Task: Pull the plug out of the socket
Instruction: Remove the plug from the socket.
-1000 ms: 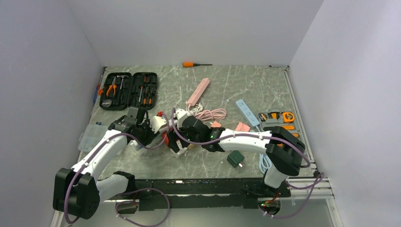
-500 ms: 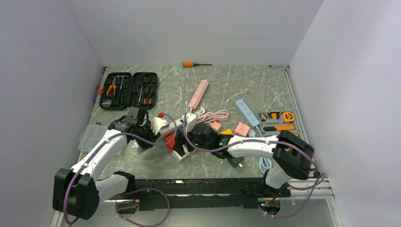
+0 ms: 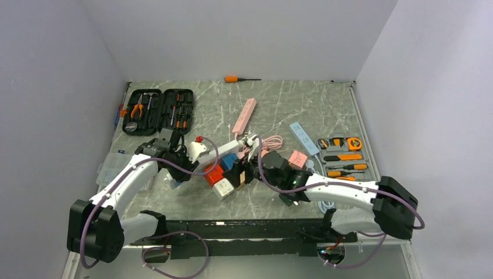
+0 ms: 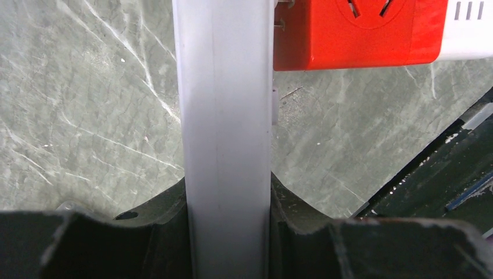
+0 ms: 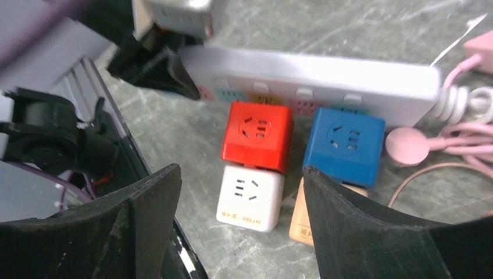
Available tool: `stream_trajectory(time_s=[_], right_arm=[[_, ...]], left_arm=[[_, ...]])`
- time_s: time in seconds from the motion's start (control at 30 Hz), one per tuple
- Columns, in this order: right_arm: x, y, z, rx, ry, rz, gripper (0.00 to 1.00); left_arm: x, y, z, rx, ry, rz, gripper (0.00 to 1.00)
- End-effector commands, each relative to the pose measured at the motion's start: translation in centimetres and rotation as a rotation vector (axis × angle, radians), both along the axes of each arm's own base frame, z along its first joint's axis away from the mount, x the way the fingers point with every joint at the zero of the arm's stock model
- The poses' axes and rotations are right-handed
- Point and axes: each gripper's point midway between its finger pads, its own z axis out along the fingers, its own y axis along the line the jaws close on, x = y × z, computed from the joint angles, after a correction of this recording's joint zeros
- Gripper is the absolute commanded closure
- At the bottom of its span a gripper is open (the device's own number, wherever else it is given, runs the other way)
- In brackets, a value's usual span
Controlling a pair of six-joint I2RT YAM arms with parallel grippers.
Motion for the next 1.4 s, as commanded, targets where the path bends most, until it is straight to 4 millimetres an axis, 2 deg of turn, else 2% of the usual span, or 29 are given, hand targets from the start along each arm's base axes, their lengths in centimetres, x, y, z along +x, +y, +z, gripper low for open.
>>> stream_trajectory(time_s=[0.0, 0.23, 0.37, 0.57, 0.9, 1.1, 1.23, 1.33, 1.37], right_arm=[[-0.6, 2.4, -0.2, 0.01, 0.007, 0.047, 0.23], [-1.2, 5.3, -0.8, -0.028, -0.013, 0.089, 0.25], [-0.4, 6.4, -1.4, -0.053, -0.022, 0.079, 0.24], [1.4, 7.3, -3.9, -0.147, -0.028, 0.02, 0.18], [1.7, 8.1, -8.1, -0.221, 0.014, 0.002, 0.17], [1.7, 9.4, -10.7, -0.299, 0.025, -0.01, 0.19], [1.6, 10.3, -11.5, -0.338, 0.014, -0.015, 0.29], [1.2, 10.2, -11.4, -0.357, -0.006, -0.024, 0.47], [1.1, 10.1, -11.2, -0.361, -0.013, -0.03, 0.55]], left_arm=[[2.5, -3.5, 4.5, -0.167, -0.105, -0.064, 1.0], [2.6, -3.5, 4.9, -0.172, -0.091, -0.062, 1.0], [2.6, -3.4, 4.9, -0.171, -0.092, -0.058, 1.0], [2.5, -3.4, 5.2, -0.175, -0.098, -0.059, 1.0], [2.4, -3.5, 5.6, -0.18, -0.107, -0.057, 1.0], [2.4, -3.5, 6.1, -0.188, -0.112, -0.055, 1.0], [2.6, -3.5, 6.4, -0.189, -0.131, -0.045, 1.0], [3.3, -2.8, 6.2, -0.155, -0.168, -0.02, 1.0], [3.8, -2.3, 6.1, -0.129, -0.194, 0.0, 1.0]])
